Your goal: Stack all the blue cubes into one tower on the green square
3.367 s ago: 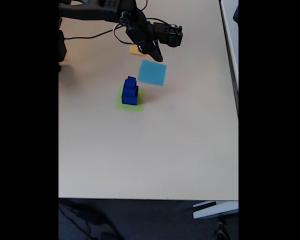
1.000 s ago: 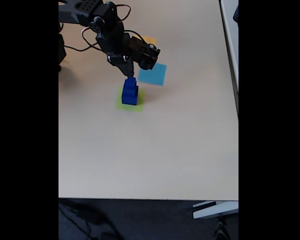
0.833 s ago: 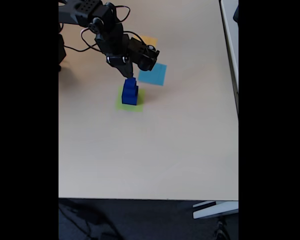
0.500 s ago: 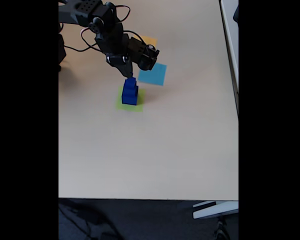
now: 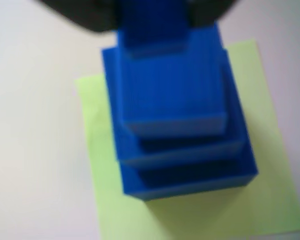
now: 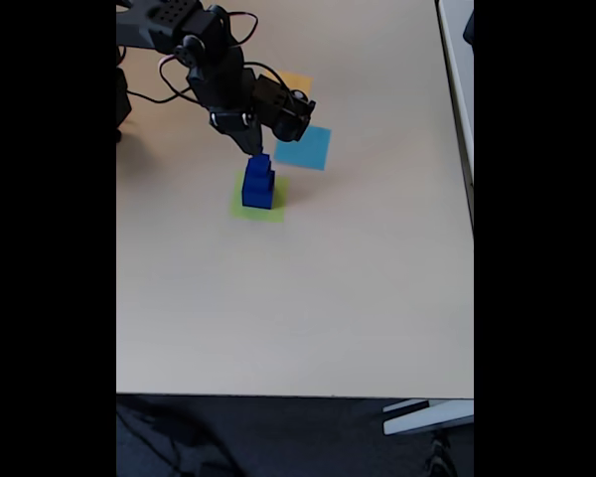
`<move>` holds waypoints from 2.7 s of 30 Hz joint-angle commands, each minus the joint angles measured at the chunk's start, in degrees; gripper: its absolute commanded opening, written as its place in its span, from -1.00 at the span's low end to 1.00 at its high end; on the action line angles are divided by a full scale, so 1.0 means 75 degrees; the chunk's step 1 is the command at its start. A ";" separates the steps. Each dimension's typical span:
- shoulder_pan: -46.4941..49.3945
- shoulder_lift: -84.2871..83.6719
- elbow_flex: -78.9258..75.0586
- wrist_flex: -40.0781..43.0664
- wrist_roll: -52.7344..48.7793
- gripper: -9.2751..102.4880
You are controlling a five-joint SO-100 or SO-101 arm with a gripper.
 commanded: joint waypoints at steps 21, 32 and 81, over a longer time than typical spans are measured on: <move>-0.0059 0.0000 -0.0363 -0.0434 0.0000 -0.80; -0.0129 0.0105 0.0023 -0.0516 0.0199 -0.80; -0.0082 0.0328 0.0398 -0.0680 0.0188 -0.69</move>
